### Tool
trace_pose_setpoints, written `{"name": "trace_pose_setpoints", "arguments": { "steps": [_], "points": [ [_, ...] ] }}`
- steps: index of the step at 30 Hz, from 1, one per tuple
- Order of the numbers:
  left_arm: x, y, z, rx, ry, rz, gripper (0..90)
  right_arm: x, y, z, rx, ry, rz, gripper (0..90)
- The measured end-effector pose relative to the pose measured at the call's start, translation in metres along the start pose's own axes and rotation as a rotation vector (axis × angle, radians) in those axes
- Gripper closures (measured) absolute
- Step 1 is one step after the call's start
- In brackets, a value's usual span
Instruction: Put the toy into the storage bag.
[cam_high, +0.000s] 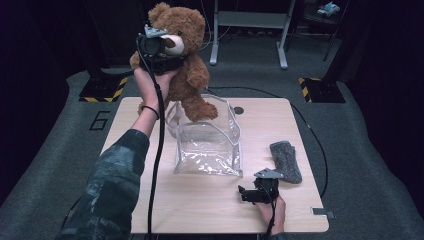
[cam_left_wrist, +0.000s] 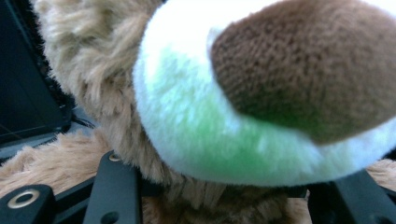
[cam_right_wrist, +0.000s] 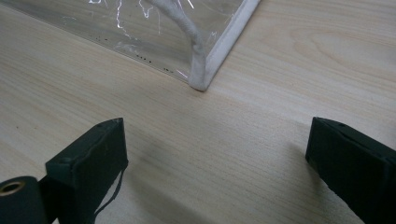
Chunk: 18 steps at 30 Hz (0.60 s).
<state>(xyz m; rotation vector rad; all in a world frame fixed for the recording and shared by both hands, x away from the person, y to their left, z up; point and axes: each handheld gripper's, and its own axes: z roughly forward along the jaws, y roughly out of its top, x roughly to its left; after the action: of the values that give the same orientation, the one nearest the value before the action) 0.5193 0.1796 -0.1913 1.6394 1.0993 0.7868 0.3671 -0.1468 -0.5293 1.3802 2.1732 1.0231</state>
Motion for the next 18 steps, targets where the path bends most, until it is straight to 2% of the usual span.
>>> {"name": "trace_pose_setpoints", "arguments": {
  "steps": [2,11,18],
  "points": [
    [-0.003,-0.001,0.002,-0.002,-0.003,-0.005,46.7,0.0,0.0,0.0,0.0,0.0,-0.001,4.8],
    [-0.023,-0.007,0.023,-0.02,-0.077,-0.01,46.6,0.001,0.0,0.0,-0.003,0.002,0.008,4.8],
    [-0.031,-0.014,0.037,-0.025,-0.114,-0.032,46.5,0.0,0.0,0.0,-0.001,0.004,0.005,4.7]
  ]
}}
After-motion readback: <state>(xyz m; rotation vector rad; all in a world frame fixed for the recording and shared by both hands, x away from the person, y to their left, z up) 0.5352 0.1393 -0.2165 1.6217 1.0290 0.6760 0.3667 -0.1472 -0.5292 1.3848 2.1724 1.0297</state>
